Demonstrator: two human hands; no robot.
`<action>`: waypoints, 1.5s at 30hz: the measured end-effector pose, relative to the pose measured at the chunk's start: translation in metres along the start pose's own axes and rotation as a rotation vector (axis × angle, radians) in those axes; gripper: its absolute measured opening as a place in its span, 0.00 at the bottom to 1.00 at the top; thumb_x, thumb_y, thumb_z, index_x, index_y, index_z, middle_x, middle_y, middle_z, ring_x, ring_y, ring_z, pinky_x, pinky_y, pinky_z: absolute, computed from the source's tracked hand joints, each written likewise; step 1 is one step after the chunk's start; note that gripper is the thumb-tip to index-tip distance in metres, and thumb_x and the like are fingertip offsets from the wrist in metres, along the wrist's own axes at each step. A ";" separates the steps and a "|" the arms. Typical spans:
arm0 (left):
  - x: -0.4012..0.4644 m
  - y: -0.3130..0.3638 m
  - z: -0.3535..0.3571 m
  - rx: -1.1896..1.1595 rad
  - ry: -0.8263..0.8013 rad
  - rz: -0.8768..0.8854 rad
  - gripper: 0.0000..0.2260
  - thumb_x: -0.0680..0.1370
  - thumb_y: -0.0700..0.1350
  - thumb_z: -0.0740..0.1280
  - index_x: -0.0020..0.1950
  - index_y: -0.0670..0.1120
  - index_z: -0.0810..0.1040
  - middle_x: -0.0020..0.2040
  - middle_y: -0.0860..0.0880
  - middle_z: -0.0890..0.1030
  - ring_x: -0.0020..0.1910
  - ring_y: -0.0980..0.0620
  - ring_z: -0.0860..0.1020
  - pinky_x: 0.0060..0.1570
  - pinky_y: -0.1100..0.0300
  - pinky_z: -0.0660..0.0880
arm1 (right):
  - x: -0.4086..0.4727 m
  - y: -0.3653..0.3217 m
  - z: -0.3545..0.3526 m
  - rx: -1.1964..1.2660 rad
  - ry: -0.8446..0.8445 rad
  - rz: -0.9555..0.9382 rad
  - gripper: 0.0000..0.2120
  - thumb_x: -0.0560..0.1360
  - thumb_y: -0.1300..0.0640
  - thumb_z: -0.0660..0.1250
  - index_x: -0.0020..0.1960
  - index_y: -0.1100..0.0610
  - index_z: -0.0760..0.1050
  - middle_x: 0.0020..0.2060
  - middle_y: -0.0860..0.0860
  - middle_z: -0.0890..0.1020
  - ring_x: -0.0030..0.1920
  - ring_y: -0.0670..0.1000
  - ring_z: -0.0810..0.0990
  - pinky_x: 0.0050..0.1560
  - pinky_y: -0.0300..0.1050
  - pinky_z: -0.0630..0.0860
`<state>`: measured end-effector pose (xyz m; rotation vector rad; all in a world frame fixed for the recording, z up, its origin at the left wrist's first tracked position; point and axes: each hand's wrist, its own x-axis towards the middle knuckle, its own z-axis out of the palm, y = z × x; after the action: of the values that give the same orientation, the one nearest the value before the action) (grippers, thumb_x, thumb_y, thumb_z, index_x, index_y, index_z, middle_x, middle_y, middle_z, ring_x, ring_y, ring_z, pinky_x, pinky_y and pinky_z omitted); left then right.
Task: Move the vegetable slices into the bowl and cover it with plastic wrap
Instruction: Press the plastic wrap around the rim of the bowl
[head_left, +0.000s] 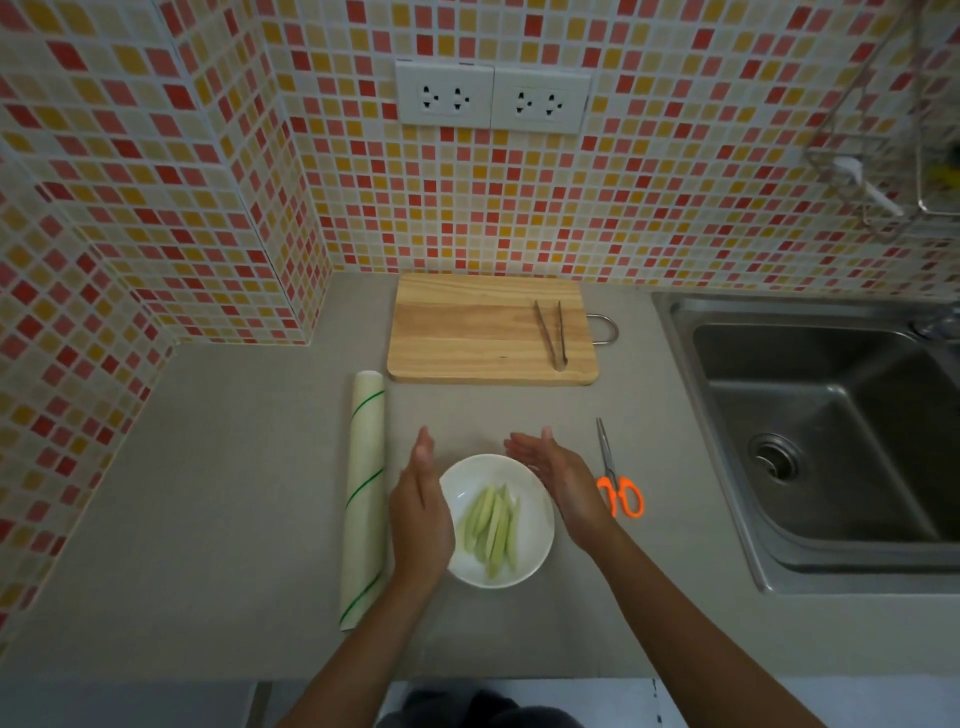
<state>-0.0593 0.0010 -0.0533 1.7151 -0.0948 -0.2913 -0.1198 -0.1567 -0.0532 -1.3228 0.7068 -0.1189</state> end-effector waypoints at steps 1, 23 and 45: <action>-0.010 -0.006 0.001 -0.012 0.005 -0.043 0.20 0.84 0.51 0.50 0.73 0.49 0.69 0.70 0.52 0.74 0.70 0.57 0.71 0.71 0.61 0.64 | -0.003 0.004 0.001 -0.011 -0.021 0.003 0.23 0.81 0.45 0.52 0.59 0.57 0.79 0.57 0.54 0.83 0.57 0.51 0.81 0.57 0.42 0.76; 0.044 -0.001 -0.009 0.220 -0.269 0.103 0.20 0.83 0.51 0.50 0.72 0.49 0.71 0.75 0.48 0.68 0.77 0.51 0.61 0.76 0.57 0.57 | 0.008 0.013 0.008 -0.029 -0.027 0.063 0.27 0.80 0.39 0.50 0.51 0.55 0.83 0.51 0.57 0.85 0.53 0.54 0.83 0.54 0.47 0.78; 0.037 -0.029 -0.004 0.125 -0.216 0.032 0.20 0.83 0.52 0.53 0.54 0.49 0.84 0.50 0.50 0.86 0.53 0.51 0.82 0.58 0.51 0.77 | 0.011 0.014 0.001 0.044 -0.072 0.170 0.19 0.80 0.46 0.58 0.50 0.57 0.82 0.46 0.56 0.84 0.50 0.56 0.82 0.56 0.52 0.75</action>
<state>-0.0253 0.0010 -0.0862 1.7998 -0.3042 -0.4549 -0.1152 -0.1568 -0.0703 -1.2142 0.7480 0.0495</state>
